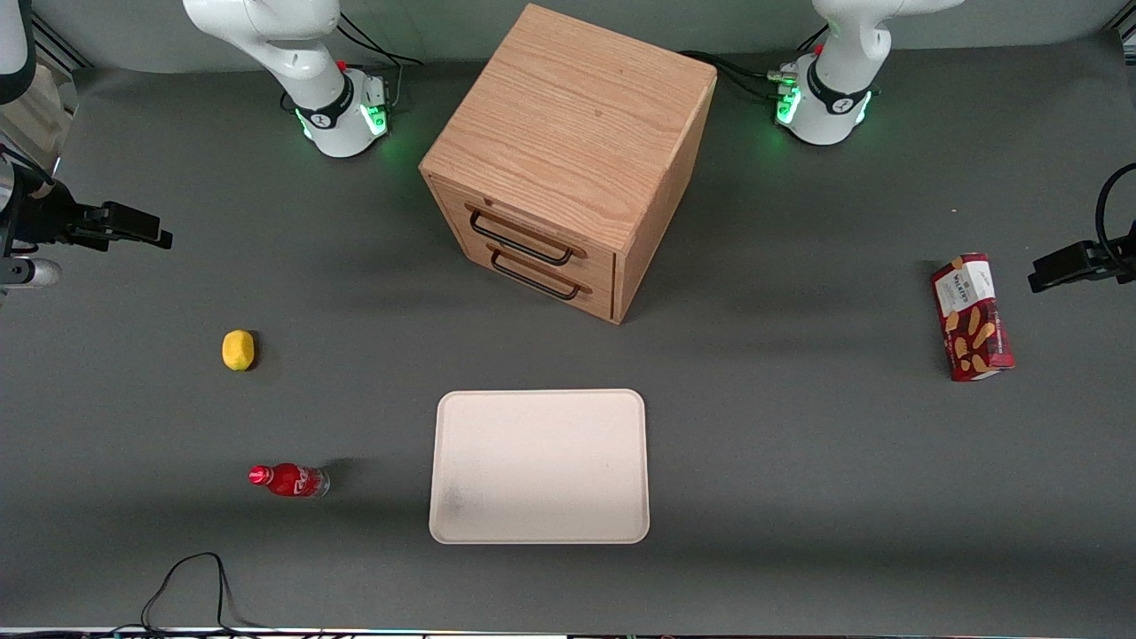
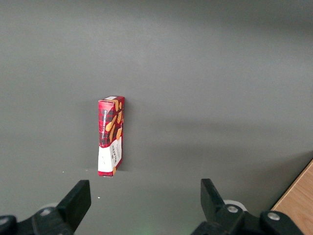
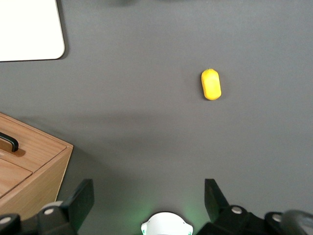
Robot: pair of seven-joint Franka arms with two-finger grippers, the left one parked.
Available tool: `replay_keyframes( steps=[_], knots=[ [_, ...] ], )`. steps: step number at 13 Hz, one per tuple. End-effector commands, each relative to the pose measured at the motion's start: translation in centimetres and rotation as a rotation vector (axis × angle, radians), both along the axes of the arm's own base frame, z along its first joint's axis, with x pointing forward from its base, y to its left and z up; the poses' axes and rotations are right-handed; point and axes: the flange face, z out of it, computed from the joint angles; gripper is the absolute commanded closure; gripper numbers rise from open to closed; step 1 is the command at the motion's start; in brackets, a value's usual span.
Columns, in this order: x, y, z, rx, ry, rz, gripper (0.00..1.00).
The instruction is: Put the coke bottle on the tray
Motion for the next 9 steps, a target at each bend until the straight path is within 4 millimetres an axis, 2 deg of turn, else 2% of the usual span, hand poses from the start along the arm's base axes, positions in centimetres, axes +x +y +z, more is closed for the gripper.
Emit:
replay_keyframes(
  steps=[1,7,9],
  knots=[
    [1.0,-0.1,0.6,0.016,0.0,-0.008,0.0],
    [1.2,0.7,0.8,0.021,0.013,0.055,0.0],
    [1.3,0.6,1.5,0.019,0.001,0.051,0.0]
  ],
)
